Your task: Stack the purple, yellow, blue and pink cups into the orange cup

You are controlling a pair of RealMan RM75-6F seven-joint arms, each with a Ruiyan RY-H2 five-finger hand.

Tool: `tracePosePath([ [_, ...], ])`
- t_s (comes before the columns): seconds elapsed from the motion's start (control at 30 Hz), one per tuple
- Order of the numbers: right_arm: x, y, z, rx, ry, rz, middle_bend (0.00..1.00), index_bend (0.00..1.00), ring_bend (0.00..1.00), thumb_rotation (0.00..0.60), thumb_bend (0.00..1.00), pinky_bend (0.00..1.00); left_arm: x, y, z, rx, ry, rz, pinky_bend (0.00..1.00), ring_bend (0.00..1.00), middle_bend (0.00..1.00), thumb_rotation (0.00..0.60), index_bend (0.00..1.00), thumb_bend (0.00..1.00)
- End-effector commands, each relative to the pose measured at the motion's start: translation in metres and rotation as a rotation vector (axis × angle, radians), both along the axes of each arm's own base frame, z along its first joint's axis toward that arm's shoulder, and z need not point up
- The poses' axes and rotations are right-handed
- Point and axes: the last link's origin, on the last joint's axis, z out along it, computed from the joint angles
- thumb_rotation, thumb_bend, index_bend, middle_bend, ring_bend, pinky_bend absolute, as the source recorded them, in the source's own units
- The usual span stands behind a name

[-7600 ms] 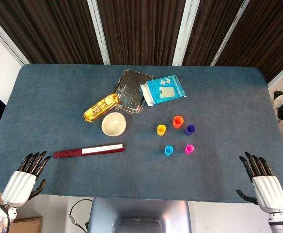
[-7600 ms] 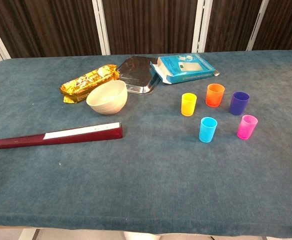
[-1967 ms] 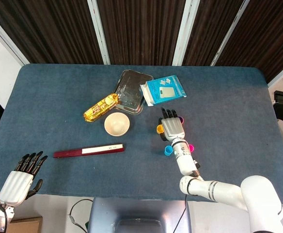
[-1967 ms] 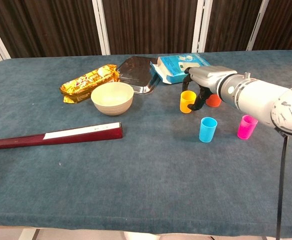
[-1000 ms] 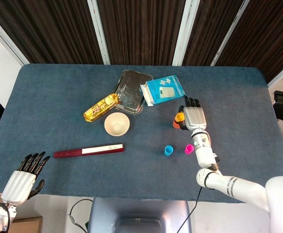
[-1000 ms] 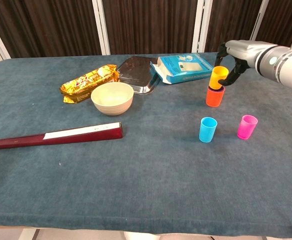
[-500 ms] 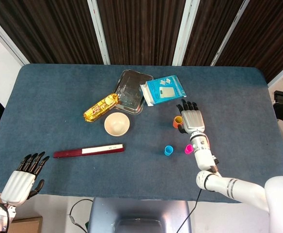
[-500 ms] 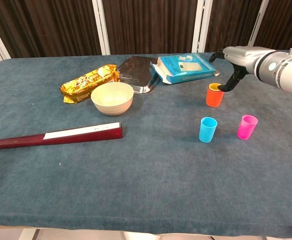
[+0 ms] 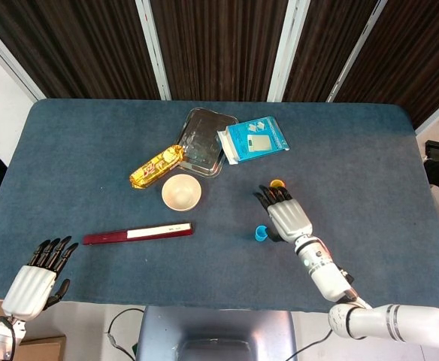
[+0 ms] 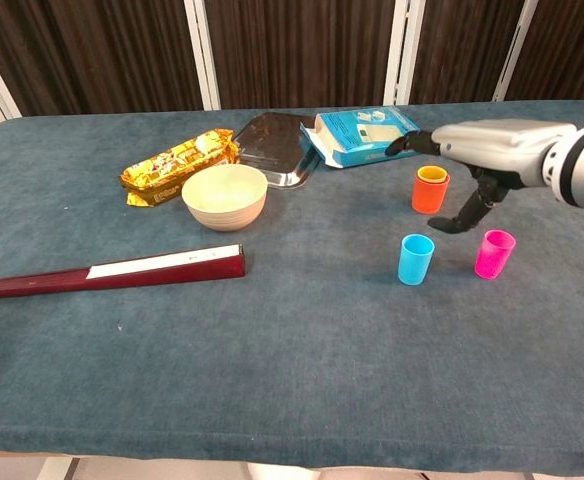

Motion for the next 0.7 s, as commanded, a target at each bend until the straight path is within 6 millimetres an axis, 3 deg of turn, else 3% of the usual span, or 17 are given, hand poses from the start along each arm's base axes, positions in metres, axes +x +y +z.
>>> tracePosePath([
  [0.03,-0.004,0.005,-0.007,0.039,0.023,0.003,0.00,0.18,0.00,0.600,0.47,0.00,0.000,0.000,0.000,0.000,-0.001,0.001,0.10,0.01,0.00,0.600,0.00,0.45],
  [0.37,-0.004,0.004,-0.031,0.084,0.044,-0.014,0.00,0.29,0.00,0.600,0.47,0.00,0.000,-0.001,0.002,0.002,-0.004,-0.003,0.10,0.01,0.00,0.600,0.00,0.45],
  [0.7,-0.005,0.005,-0.038,0.067,0.071,0.000,0.00,0.41,0.00,0.600,0.47,0.00,-0.001,-0.002,0.004,0.008,-0.009,-0.005,0.10,0.01,0.00,0.600,0.00,0.45],
])
